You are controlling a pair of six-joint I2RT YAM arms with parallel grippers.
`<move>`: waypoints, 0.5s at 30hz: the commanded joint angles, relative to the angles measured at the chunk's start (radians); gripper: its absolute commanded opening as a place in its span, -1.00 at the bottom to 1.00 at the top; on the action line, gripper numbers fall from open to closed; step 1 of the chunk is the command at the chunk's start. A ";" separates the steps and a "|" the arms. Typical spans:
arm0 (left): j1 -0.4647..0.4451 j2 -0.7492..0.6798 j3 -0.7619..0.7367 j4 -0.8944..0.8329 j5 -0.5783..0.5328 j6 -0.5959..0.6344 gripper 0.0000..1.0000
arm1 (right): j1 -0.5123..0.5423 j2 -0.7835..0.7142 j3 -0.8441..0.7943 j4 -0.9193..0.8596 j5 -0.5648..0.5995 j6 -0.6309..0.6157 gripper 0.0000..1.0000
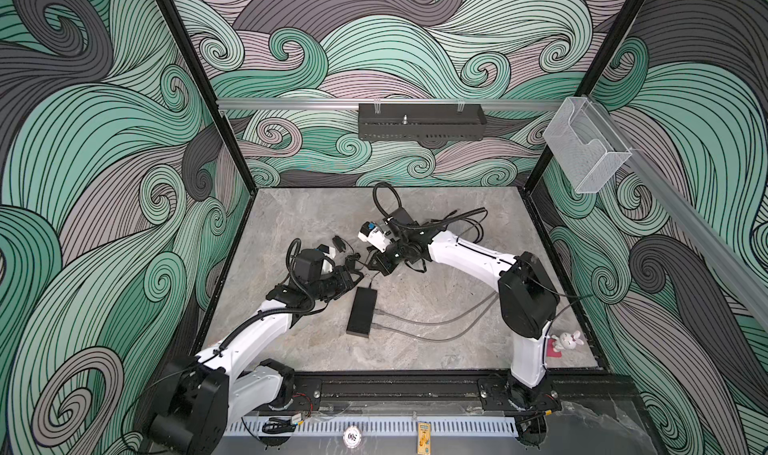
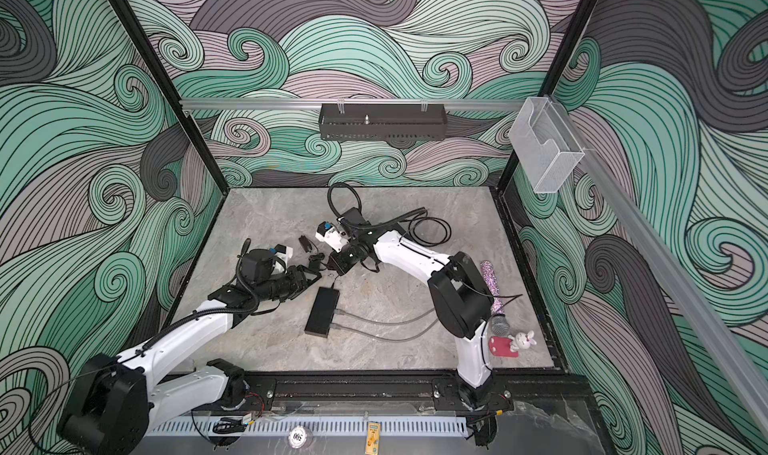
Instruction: Insert the plug into the switch port
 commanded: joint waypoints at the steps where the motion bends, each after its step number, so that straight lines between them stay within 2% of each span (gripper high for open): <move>1: 0.005 0.032 0.028 0.117 0.058 -0.056 0.03 | 0.019 -0.038 -0.034 0.060 -0.046 -0.004 -1.00; 9: 0.006 0.000 0.040 0.081 -0.011 -0.071 0.12 | 0.027 -0.037 -0.076 0.089 -0.057 0.006 -1.00; 15: 0.005 -0.004 0.034 0.110 -0.021 -0.127 0.05 | 0.029 -0.043 -0.085 0.094 -0.066 0.005 -1.00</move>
